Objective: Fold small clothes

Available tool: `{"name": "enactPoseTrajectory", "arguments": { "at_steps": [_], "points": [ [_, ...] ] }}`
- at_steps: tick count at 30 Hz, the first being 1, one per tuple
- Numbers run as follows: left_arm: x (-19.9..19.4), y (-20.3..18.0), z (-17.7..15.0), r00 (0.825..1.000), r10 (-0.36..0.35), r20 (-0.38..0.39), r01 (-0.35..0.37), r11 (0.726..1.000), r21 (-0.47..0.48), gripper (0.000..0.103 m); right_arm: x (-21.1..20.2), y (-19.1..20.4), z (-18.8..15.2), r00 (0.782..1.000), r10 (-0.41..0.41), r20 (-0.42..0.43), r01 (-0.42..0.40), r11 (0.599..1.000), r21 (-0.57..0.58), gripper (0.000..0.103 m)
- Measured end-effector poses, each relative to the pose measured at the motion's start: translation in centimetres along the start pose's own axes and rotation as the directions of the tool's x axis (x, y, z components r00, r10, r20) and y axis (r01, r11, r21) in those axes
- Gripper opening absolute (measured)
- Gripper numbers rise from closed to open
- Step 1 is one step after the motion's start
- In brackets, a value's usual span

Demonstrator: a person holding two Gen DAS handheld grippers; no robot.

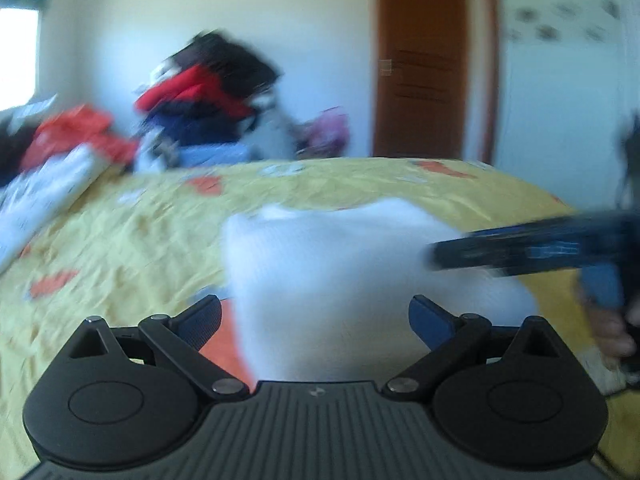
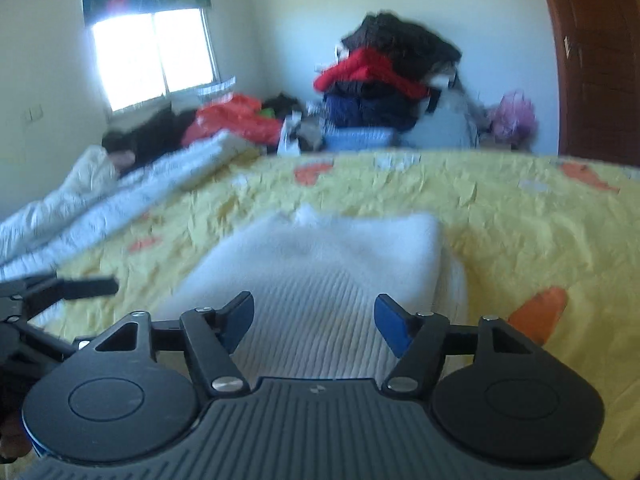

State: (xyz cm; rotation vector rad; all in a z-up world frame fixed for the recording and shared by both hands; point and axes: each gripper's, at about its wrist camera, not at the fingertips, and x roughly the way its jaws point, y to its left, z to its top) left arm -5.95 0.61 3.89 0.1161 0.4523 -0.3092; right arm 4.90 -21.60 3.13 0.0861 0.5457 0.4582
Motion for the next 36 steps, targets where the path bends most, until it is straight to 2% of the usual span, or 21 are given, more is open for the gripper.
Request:
{"name": "enactPoseTrajectory", "arguments": {
  "at_steps": [3, 4, 7, 9, 11, 13, 15, 17, 20, 21, 23, 24, 25, 26, 27, 28, 29, 31, 32, 34, 36],
  "points": [
    [2.3, -2.0, -1.6, 0.993, -0.031, -0.117, 0.040, 0.997, 0.071, 0.085, 1.8, -0.6, -1.7, 0.998, -0.035, -0.054, 0.030, 0.995, -0.094, 0.064],
    [2.8, -2.1, -2.2, 0.991, -0.014, -0.130, 0.025, 0.996, 0.080, 0.085, 2.0, -0.7, -2.1, 0.998, -0.038, -0.048, 0.031, 0.991, -0.127, 0.064],
    [3.0, -2.2, -3.1, 0.993, 0.007, -0.118, 0.008, 0.992, 0.123, 0.086, 2.2, -0.4, -1.6, 0.996, -0.039, -0.082, 0.029, 0.993, -0.110, 0.065],
    [2.2, -1.6, -2.7, 0.993, -0.003, -0.114, 0.015, 0.994, 0.109, 0.086, 1.8, 0.0, -1.0, 0.994, -0.044, -0.099, 0.032, 0.993, -0.116, 0.066],
    [0.9, -0.3, -2.1, 0.995, 0.011, -0.102, -0.003, 0.997, 0.083, 0.086, 0.3, 0.1, -0.4, 0.995, -0.040, -0.091, 0.035, 0.998, -0.051, 0.070],
    [-1.1, 1.9, -1.6, 0.997, 0.059, -0.053, -0.054, 0.995, 0.081, 0.087, -2.6, -0.1, -0.5, 0.998, -0.023, -0.051, 0.023, 1.000, 0.010, 0.075],
    [-3.2, 4.8, -0.9, 0.989, 0.148, -0.007, -0.146, 0.984, 0.104, 0.087, -5.7, 0.0, -1.2, 0.999, -0.040, -0.011, 0.041, 0.999, 0.014, 0.080],
    [-4.6, 8.1, -0.2, 0.965, 0.261, 0.028, -0.262, 0.951, 0.166, 0.087, -8.8, 0.0, -1.8, 0.996, -0.093, 0.015, 0.093, 0.995, -0.045, 0.080],
    [-6.8, 14.3, 1.5, 0.882, 0.466, 0.072, -0.468, 0.844, 0.263, 0.088, -14.4, -0.6, -3.4, 0.969, -0.241, 0.060, 0.248, 0.945, -0.213, 0.084],
    [-7.5, 16.5, 2.1, 0.852, 0.517, 0.083, -0.518, 0.809, 0.279, 0.089, -16.1, -1.2, -4.1, 0.943, -0.323, 0.079, 0.332, 0.903, -0.274, 0.087],
    [-9.1, 20.9, 3.3, 0.776, 0.623, 0.102, -0.624, 0.734, 0.269, 0.089, -18.9, -3.2, -5.3, 0.842, -0.530, 0.100, 0.525, 0.763, -0.377, 0.092],
    [-9.8, 22.8, 3.8, 0.724, 0.680, 0.113, -0.684, 0.687, 0.244, 0.089, -19.7, -4.3, -5.8, 0.767, -0.633, 0.108, 0.610, 0.667, -0.428, 0.092],
    [-10.3, 23.9, 4.1, 0.681, 0.723, 0.117, -0.728, 0.652, 0.210, 0.089, -20.2, -5.4, -6.4, 0.675, -0.727, 0.124, 0.683, 0.553, -0.477, 0.093],
    [-10.8, 24.4, 4.4, 0.650, 0.751, 0.114, -0.758, 0.632, 0.159, 0.089, -20.5, -6.2, -6.9, 0.591, -0.794, 0.141, 0.732, 0.455, -0.507, 0.093],
    [-11.3, 24.2, 4.4, 0.654, 0.749, 0.107, -0.756, 0.650, 0.077, 0.089, -20.6, -6.8, -7.3, 0.532, -0.833, 0.152, 0.762, 0.392, -0.516, 0.093],
    [-11.5, 23.5, 4.0, 0.693, 0.713, 0.101, -0.717, 0.697, 0.005, 0.089, -20.7, -6.9, -7.4, 0.516, -0.844, 0.150, 0.778, 0.388, -0.494, 0.093],
    [-11.3, 22.2, 3.4, 0.753, 0.651, 0.094, -0.649, 0.759, -0.056, 0.090, -20.7, -6.4, -7.4, 0.552, -0.822, 0.139, 0.774, 0.443, -0.453, 0.093],
    [-9.4, 17.8, 1.7, 0.846, 0.528, 0.075, -0.520, 0.849, -0.096, 0.091, -20.1, -4.6, -7.1, 0.694, -0.711, 0.116, 0.698, 0.624, -0.352, 0.095],
    [-8.0, 15.1, 0.7, 0.875, 0.480, 0.061, -0.474, 0.876, -0.091, 0.091, -19.3, -3.4, -6.9, 0.765, -0.634, 0.108, 0.634, 0.715, -0.296, 0.098],
    [-5.1, 9.5, -1.0, 0.926, 0.378, 0.010, -0.376, 0.924, -0.066, 0.092, -17.1, -1.4, -6.7, 0.868, -0.488, 0.088, 0.496, 0.849, -0.181, 0.099],
    [-2.5, 4.7, -2.1, 0.959, 0.276, -0.060, -0.279, 0.959, -0.056, 0.092, -14.4, 0.2, -6.6, 0.928, -0.367, 0.057, 0.372, 0.922, -0.113, 0.099]
  ]
}}
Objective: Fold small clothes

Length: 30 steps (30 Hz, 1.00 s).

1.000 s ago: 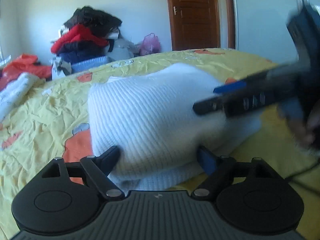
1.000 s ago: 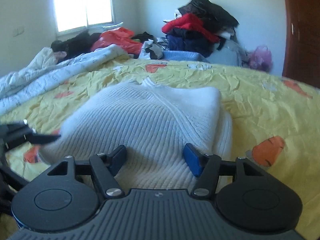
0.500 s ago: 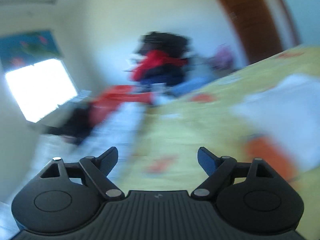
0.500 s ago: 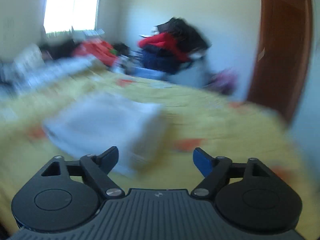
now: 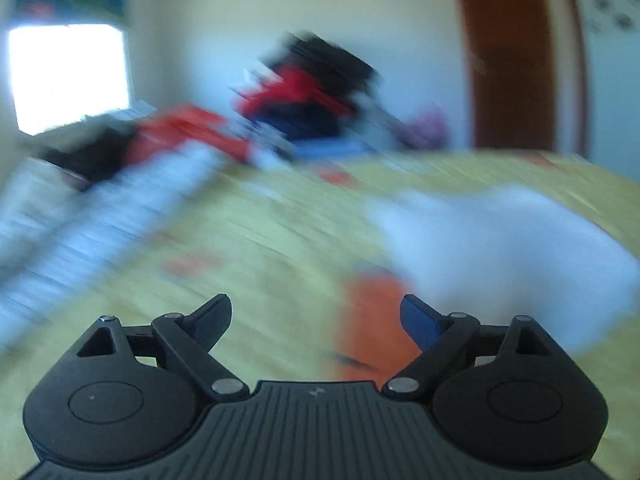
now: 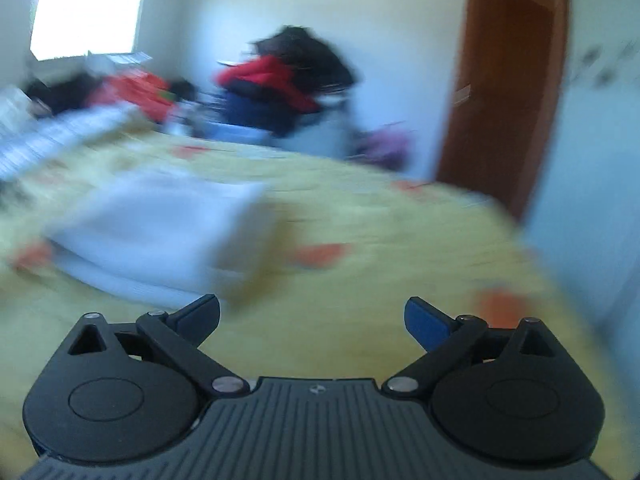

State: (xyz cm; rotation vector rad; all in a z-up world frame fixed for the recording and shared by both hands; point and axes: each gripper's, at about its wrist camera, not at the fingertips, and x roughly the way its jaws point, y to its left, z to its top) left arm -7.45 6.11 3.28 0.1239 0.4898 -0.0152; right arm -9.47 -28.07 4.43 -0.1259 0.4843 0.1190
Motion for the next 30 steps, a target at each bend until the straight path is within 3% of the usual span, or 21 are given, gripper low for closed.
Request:
{"name": "enactPoseTrajectory", "arguments": {
  "at_steps": [1, 4, 6, 8, 10, 12, 15, 30],
  "points": [
    [0.4, -1.9, -0.5, 0.999, -0.047, -0.024, 0.046, 0.999, -0.009, 0.092, 1.2, 1.2, 0.0, 0.999, 0.048, -0.013, -0.047, 0.999, 0.022, 0.099],
    [1.3, -4.7, -1.5, 0.997, -0.056, -0.049, 0.055, 0.998, -0.023, 0.092, 5.0, 3.0, -0.3, 0.989, 0.114, -0.095, -0.104, 0.989, 0.109, 0.099],
    [2.1, -5.2, -1.8, 0.986, -0.107, -0.130, 0.098, 0.993, -0.072, 0.092, 7.4, 4.0, -0.5, 0.978, 0.127, -0.167, -0.102, 0.984, 0.149, 0.099],
    [2.4, -5.0, -2.4, 0.981, -0.125, -0.147, 0.110, 0.988, -0.105, 0.092, 8.8, 4.8, -1.3, 0.975, 0.093, -0.202, -0.063, 0.987, 0.148, 0.100],
    [2.4, -5.9, -3.4, 0.980, -0.115, -0.164, 0.104, 0.992, -0.076, 0.094, 9.8, 5.6, -2.3, 0.970, 0.059, -0.237, -0.026, 0.990, 0.141, 0.101],
    [2.6, -6.3, -3.6, 0.977, -0.094, -0.190, 0.085, 0.995, -0.053, 0.103, 9.7, 6.9, -2.9, 0.976, 0.021, -0.218, -0.001, 0.996, 0.093, 0.103],
    [3.2, -6.5, -3.8, 0.975, -0.103, -0.195, 0.093, 0.994, -0.057, 0.103, 9.8, 8.2, -3.4, 0.982, 0.027, -0.187, -0.014, 0.997, 0.072, 0.103],
    [4.5, -6.3, -3.4, 0.977, -0.101, -0.190, 0.090, 0.994, -0.064, 0.103, 10.7, 7.1, -3.3, 0.984, 0.000, -0.179, 0.019, 0.994, 0.105, 0.103]
  ]
}}
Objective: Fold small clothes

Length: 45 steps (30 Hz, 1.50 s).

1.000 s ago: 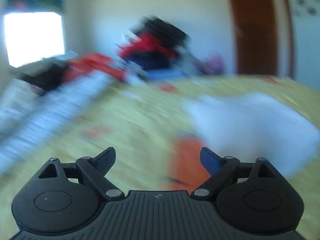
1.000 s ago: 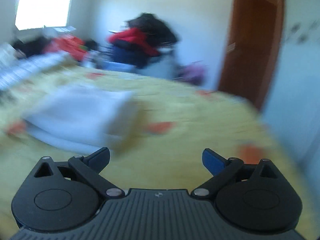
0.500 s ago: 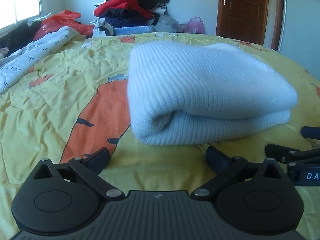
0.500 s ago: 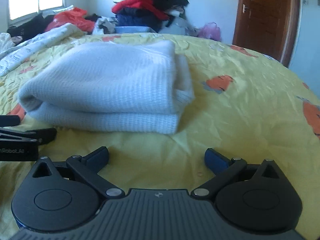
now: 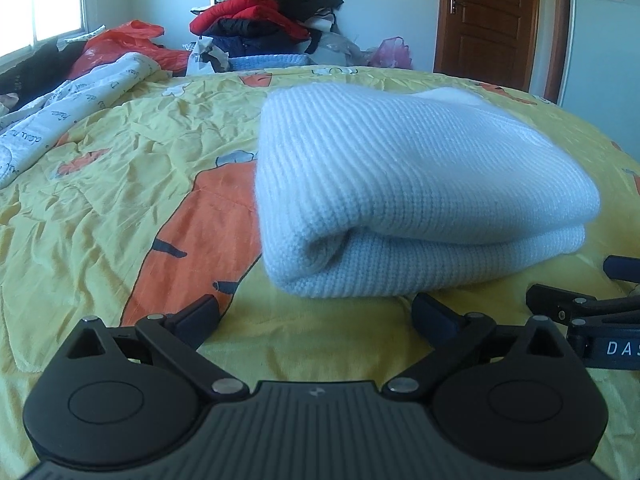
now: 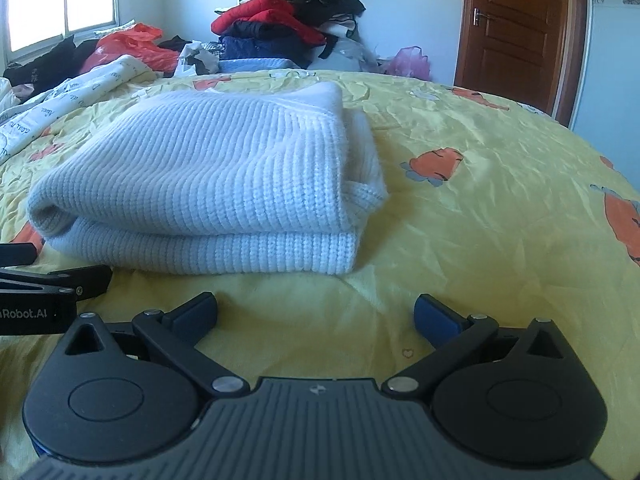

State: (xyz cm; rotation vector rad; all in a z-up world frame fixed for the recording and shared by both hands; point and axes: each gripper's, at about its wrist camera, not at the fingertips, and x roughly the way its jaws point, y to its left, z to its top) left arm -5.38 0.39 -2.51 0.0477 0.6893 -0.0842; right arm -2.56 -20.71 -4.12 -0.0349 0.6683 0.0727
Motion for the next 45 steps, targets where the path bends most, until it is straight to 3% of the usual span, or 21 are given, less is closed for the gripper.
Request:
{"name": "enactPoseTrajectory", "arguments": {
  "at_steps": [45],
  "points": [
    [0.12, -0.01, 0.03, 1.000, 0.000, 0.000, 0.000, 1.000, 0.000, 0.103, 0.48, -0.23, 0.18, 1.000, -0.021, 0.002, 0.021, 1.000, 0.015, 0.102]
  ]
}}
